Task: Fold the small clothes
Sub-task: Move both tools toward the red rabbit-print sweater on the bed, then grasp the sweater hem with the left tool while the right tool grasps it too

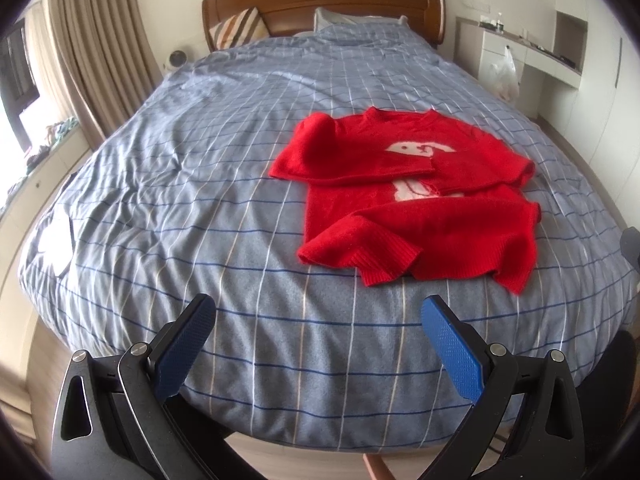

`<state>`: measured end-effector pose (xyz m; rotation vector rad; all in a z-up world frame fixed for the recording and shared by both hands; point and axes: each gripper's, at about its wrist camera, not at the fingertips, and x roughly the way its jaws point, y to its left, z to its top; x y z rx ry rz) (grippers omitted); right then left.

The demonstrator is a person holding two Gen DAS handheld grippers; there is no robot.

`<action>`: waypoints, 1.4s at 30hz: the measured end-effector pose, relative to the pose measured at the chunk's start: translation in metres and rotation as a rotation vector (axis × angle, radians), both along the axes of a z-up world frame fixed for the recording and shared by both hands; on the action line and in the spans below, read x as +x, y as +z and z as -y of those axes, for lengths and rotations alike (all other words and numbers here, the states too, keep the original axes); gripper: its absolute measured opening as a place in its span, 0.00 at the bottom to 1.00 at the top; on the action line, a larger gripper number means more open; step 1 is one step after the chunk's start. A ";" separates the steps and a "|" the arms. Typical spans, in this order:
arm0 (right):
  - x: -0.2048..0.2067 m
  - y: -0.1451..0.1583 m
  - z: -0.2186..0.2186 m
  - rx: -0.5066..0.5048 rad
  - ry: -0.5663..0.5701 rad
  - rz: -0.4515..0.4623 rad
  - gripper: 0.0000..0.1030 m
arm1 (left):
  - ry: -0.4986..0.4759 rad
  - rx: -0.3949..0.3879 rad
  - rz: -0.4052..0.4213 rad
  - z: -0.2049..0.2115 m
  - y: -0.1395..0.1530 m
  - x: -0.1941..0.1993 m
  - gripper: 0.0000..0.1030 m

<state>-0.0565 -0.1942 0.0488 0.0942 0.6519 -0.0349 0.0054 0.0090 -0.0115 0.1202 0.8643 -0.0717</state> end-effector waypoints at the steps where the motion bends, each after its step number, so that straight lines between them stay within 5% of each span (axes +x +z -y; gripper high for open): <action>1: 0.000 0.000 -0.002 -0.021 0.003 0.005 1.00 | 0.007 -0.020 -0.006 -0.005 -0.001 0.001 1.00; 6: -0.008 -0.001 -0.004 -0.077 0.003 0.061 1.00 | 0.039 -0.100 -0.015 -0.026 -0.003 0.003 1.00; 15: 0.001 -0.020 0.001 -0.076 0.005 -0.077 1.00 | 0.000 -0.108 -0.030 -0.018 -0.010 0.000 1.00; 29: 0.002 -0.024 0.004 -0.071 -0.002 -0.087 1.00 | -0.055 -0.195 -0.073 -0.013 -0.017 0.004 1.00; 37: 0.024 -0.072 0.033 0.046 0.020 -0.134 1.00 | -0.140 -0.322 -0.215 -0.021 -0.069 0.028 0.99; 42: 0.064 -0.124 0.047 0.336 0.115 -0.233 0.99 | -0.229 -0.355 -0.193 -0.002 -0.085 0.054 0.99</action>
